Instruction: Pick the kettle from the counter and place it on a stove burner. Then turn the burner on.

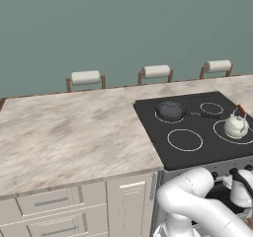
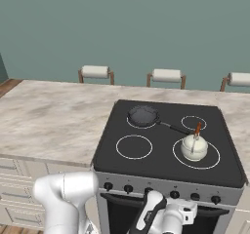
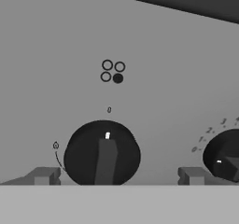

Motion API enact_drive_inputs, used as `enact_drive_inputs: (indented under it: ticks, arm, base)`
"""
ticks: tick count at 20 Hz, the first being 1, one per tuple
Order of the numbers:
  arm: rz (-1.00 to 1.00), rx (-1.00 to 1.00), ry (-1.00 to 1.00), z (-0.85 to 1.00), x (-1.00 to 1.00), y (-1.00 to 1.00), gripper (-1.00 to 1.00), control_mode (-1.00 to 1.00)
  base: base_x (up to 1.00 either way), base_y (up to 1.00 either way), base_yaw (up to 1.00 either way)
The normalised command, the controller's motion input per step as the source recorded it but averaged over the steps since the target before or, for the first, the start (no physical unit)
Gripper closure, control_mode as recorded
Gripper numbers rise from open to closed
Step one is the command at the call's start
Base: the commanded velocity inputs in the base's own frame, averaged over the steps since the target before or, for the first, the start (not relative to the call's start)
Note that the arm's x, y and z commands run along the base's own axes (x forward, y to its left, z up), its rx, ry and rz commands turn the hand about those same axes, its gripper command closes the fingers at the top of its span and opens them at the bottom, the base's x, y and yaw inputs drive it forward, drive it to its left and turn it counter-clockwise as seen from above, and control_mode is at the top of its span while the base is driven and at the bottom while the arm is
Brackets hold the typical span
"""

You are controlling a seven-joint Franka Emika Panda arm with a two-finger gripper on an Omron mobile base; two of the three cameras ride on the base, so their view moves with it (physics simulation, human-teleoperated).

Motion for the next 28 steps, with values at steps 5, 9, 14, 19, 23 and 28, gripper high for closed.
enact_drive_inputs:
  ticks: [5,9,14,19,23,28]
  arm:
    - [0.0,0.0,0.0,0.0,0.0,-0.13,-1.0,-1.0]
    - [0.0,0.0,0.0,0.0,0.0,0.0,-1.0,-1.0]
    - [-0.01,0.0,-0.03,0.02,0.0,0.07,-1.0,-1.0]
    - [0.0,0.0,-0.07,0.19,0.0,0.03,-1.0,-1.0]
    - [0.0,0.0,-0.01,0.04,0.0,0.0,-1.0,-1.0]
    - [0.0,0.0,0.0,0.0,0.0,0.0,-1.0,-1.0]
  base:
    - [0.0,0.0,0.0]
    - [0.0,0.0,0.0]
    - [0.0,0.0,0.0]
    - [0.0,0.0,0.0]
    - [0.0,0.0,0.0]
    - [0.0,0.0,0.0]
